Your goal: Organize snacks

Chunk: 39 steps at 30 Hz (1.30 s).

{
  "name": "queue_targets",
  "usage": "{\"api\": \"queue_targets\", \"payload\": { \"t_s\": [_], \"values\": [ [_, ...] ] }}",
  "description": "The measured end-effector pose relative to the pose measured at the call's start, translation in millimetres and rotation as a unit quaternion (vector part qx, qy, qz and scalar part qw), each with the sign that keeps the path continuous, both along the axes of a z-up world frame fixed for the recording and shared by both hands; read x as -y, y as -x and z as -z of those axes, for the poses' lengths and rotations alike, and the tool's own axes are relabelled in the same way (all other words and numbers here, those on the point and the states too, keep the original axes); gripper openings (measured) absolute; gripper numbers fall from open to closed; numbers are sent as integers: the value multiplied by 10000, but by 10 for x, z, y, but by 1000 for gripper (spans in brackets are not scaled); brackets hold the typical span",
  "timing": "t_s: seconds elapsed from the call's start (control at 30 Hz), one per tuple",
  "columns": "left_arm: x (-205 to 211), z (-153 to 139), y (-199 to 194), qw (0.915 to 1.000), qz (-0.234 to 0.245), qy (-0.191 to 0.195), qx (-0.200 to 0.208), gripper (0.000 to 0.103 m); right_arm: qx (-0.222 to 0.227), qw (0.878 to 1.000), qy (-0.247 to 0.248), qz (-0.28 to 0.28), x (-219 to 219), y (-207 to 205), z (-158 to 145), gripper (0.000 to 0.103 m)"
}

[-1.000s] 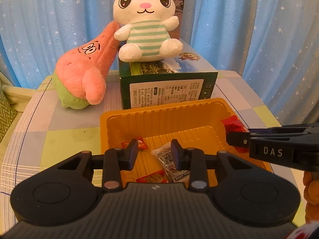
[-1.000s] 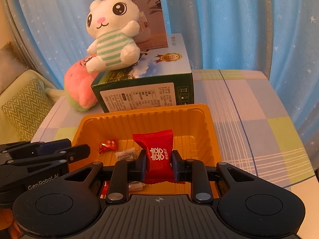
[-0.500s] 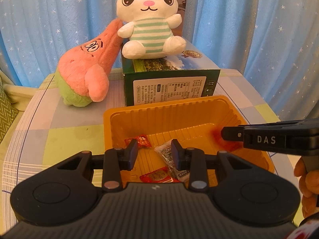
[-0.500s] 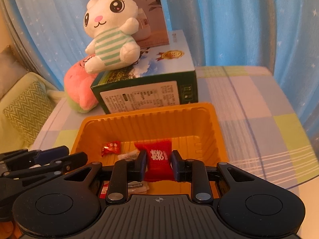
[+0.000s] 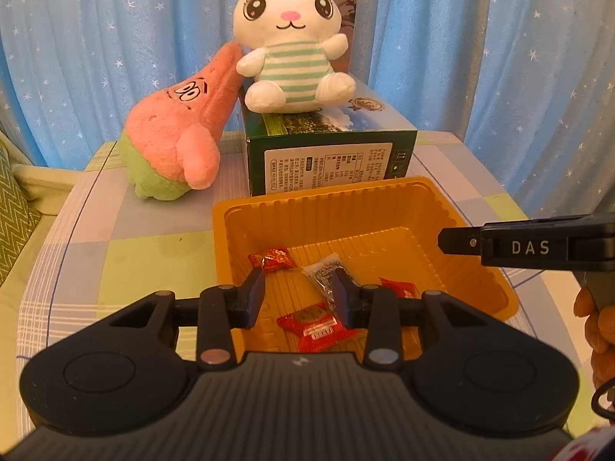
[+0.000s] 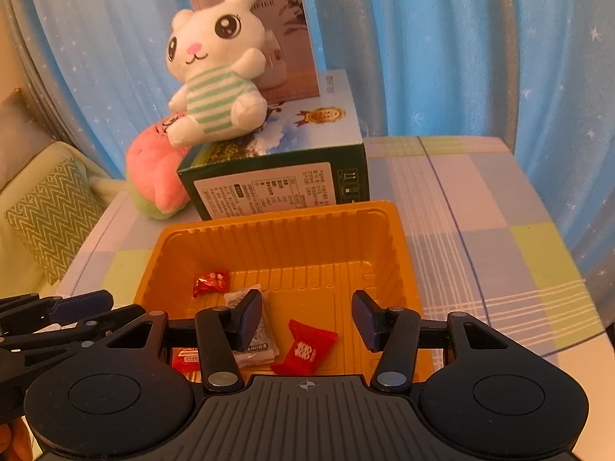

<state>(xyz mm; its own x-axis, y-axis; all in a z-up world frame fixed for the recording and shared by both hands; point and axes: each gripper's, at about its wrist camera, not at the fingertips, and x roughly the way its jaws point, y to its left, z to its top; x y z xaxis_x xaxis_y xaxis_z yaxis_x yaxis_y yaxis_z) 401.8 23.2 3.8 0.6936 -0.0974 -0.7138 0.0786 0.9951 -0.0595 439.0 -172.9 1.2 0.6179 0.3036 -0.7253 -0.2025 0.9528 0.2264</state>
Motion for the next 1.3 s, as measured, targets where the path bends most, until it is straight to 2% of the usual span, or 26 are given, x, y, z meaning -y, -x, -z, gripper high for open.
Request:
{"api": "queue_targets", "payload": {
  "t_s": [0.2, 0.4, 0.6, 0.8, 0.87, 0.9, 1.0, 1.3],
  "values": [
    [-45, -205, 321, 9999, -18, 23, 156, 39, 130, 9994, 261, -163, 5, 279, -200, 52],
    [-71, -432, 743, 9994, -83, 61, 324, 47, 252, 9993, 231, -147, 103, 692, -448, 52],
    [-48, -625, 1265, 9985, -103, 200, 503, 56, 364, 9989, 112, -272, 160, 1283, -585, 52],
    [-25, -694, 1837, 9979, -83, 287, 571, 63, 440, 9984, 133, -317, 220, 1960, -546, 53],
    [-26, -688, 2032, 9977, -97, 325, 581, 64, 415, 9987, 43, -299, 264, 2187, -507, 56],
    [-21, -678, 2133, 9978, -92, 329, 574, 66, 407, 9988, -5, -273, 284, 2291, -486, 61],
    [-31, -635, 2398, 9977, -151, 383, 534, 68, 454, 9987, -23, -239, 340, 2610, -416, 65],
    [-207, -404, 3047, 9975, -421, 447, 359, 82, 333, 9994, -106, 83, 494, 3386, -142, 67]
  ]
}}
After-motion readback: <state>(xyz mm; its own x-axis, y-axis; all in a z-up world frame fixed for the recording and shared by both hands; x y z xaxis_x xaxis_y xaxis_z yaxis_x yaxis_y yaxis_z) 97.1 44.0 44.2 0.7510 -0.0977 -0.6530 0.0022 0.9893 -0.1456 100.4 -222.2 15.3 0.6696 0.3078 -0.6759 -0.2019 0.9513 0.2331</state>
